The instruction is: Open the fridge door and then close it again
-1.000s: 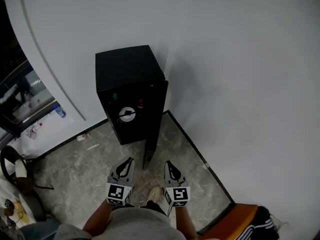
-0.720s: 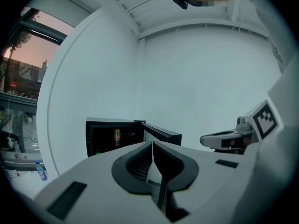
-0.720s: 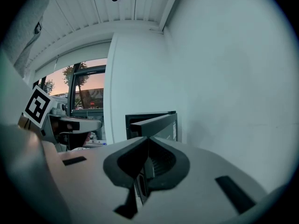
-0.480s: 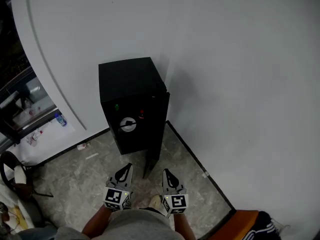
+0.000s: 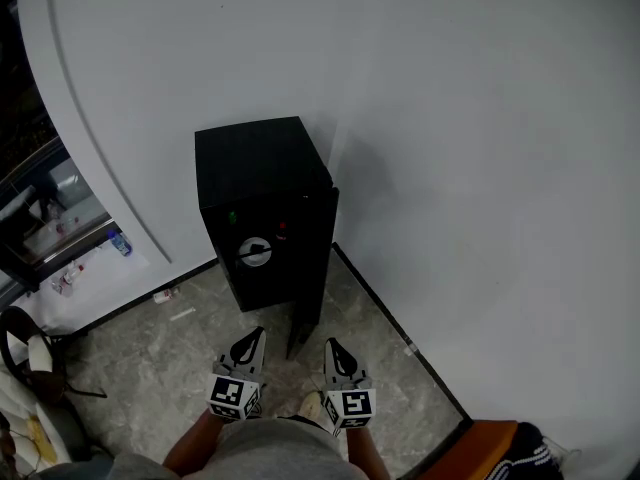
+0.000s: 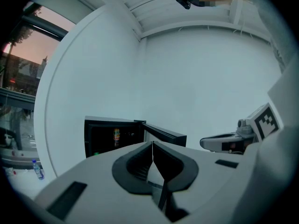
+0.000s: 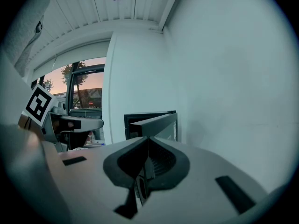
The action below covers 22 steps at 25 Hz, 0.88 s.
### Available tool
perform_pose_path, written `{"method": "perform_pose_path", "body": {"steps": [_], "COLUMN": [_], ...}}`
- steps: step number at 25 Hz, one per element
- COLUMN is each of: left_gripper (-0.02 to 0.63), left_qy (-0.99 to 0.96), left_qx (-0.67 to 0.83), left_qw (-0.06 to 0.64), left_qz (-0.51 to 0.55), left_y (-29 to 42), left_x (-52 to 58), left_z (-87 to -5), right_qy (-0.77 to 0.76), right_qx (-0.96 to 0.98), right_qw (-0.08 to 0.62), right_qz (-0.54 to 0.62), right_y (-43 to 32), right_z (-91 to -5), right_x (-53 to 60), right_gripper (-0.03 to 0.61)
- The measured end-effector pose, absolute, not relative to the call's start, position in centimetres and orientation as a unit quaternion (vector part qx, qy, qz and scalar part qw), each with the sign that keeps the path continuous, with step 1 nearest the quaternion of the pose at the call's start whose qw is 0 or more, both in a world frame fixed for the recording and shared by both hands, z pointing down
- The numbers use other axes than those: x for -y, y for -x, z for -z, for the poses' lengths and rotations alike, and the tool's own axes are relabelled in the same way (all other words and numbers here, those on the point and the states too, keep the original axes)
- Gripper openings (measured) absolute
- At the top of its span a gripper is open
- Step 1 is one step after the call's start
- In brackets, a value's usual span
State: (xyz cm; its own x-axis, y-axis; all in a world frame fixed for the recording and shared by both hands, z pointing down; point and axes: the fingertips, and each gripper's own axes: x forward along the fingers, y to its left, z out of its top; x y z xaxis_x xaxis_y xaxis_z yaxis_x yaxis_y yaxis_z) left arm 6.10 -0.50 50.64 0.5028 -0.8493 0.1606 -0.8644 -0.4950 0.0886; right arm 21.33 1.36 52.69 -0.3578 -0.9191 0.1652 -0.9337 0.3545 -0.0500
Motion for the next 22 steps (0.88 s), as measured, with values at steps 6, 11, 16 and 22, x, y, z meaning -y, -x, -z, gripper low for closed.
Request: {"method": "perform_pose_path", "body": {"steps": [6,11,16,22], "left_gripper": [0.008,0.008,0.008,0.008], "left_qy": [-0.863,-0.86,-0.854,-0.843], "left_qx": [0.496,0.501,0.509,0.526], "left_qw": [0.078,0.086,0.091,0.094], "left_qz": [-0.05,-0.05,-0.054,-0.058], "left_y": [-6.2,-5.8,-5.5,-4.3], "left_x": [0.5,0.3,0.5,0.8], "left_z": [-50.7,-51.0,-51.4,-51.8], "right_qy": [-0.56,-0.542,-0.513,-0.493], "right_qx": [0.824,0.837,0.854,0.864], "right_qw": [0.056,0.044,0.037,0.051], "right_qz": [-0.064,-0.059,-0.081,-0.086], "right_y": [-21.2,-20.7,-19.8,-18.8], "right_z": [-52.3,-51.9,-52.0,-53.0], "right_x": [-1.3,-1.3,-0.3,1.3], "right_gripper": [0.025,0.025,0.028,0.137]}}
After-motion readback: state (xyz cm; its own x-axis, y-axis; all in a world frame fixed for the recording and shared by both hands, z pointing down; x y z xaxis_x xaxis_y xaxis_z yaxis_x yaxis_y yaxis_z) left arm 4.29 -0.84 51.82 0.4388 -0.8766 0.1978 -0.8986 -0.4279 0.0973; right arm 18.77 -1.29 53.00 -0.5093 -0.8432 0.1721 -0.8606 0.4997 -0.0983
